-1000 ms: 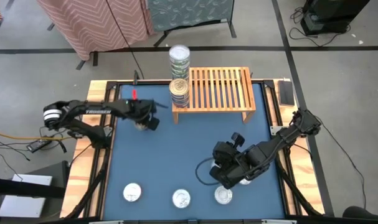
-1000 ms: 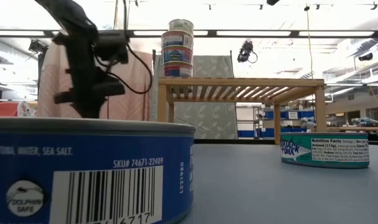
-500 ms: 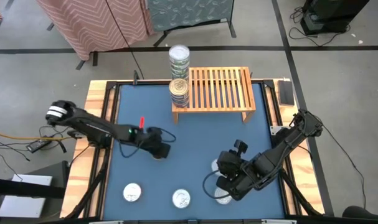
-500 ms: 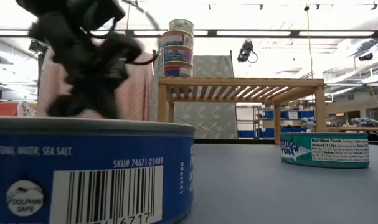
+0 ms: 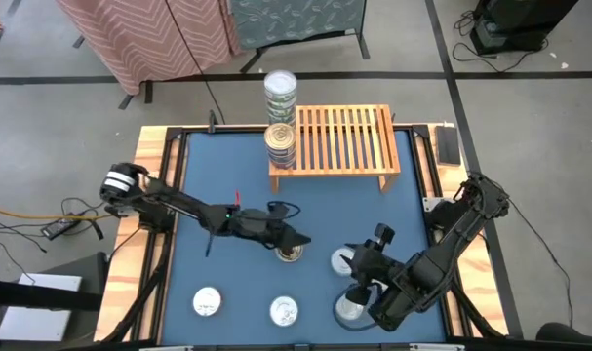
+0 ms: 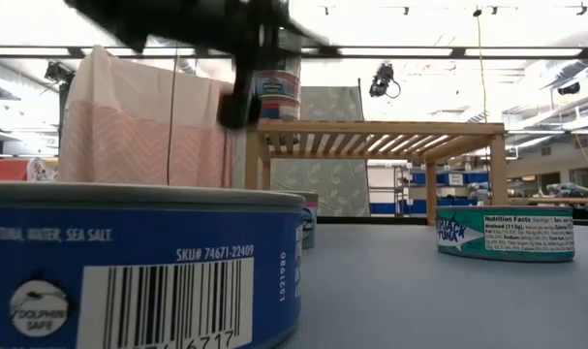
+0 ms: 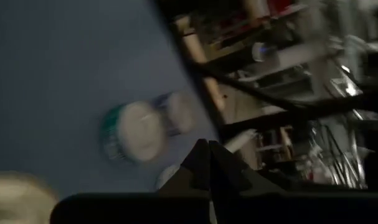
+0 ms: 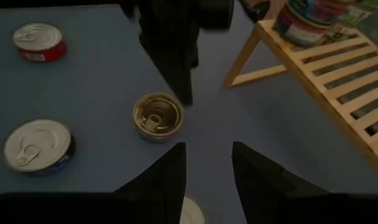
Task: Stack canned seafood by type on shelf
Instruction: Stack the blue tuna can on top of the other blue tuna cans on the shelf
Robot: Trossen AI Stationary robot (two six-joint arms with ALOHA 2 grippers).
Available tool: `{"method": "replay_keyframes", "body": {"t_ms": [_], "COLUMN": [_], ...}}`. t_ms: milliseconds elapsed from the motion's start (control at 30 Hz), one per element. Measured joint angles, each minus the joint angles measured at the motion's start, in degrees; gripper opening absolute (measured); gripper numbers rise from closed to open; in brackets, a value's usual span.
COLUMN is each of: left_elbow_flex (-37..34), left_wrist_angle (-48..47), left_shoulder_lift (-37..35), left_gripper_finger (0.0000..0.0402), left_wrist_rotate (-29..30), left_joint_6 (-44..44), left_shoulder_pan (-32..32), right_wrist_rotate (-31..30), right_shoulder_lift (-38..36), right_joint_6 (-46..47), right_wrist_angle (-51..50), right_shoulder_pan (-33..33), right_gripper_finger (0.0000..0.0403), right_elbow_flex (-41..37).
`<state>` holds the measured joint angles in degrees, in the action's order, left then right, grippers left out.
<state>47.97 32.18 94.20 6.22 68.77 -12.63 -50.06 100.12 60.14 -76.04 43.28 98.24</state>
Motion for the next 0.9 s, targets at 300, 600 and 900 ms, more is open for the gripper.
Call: {"method": "replay_keyframes", "body": {"t_ms": [300, 600, 900], "left_elbow_flex": [7.95, 8.35, 5.00], "left_wrist_angle": [-33.98, -50.40, -49.99], "left_shoulder_lift": [-19.80, -32.67, -29.63], "left_gripper_finger": [0.0001, 0.0022, 0.0097], "left_wrist_rotate": [9.63, 18.03, 14.32], "left_joint_6": [-33.14, -37.69, -43.87], "left_shoulder_pan": [-6.03, -11.87, -14.38], "right_wrist_rotate": [-7.32, 11.52, 22.00], "right_shoulder_lift": [-0.02, 0.17, 0.15], "right_joint_6": [-0.53, -20.56, -33.87], "right_wrist_angle": [20.36, 92.22, 92.71], "right_shoulder_pan": [-1.14, -10.71, -23.18], "right_gripper_finger": [0.0131, 0.0096, 0.0023], "right_elbow_flex": [-14.23, -44.09, -46.25]}}
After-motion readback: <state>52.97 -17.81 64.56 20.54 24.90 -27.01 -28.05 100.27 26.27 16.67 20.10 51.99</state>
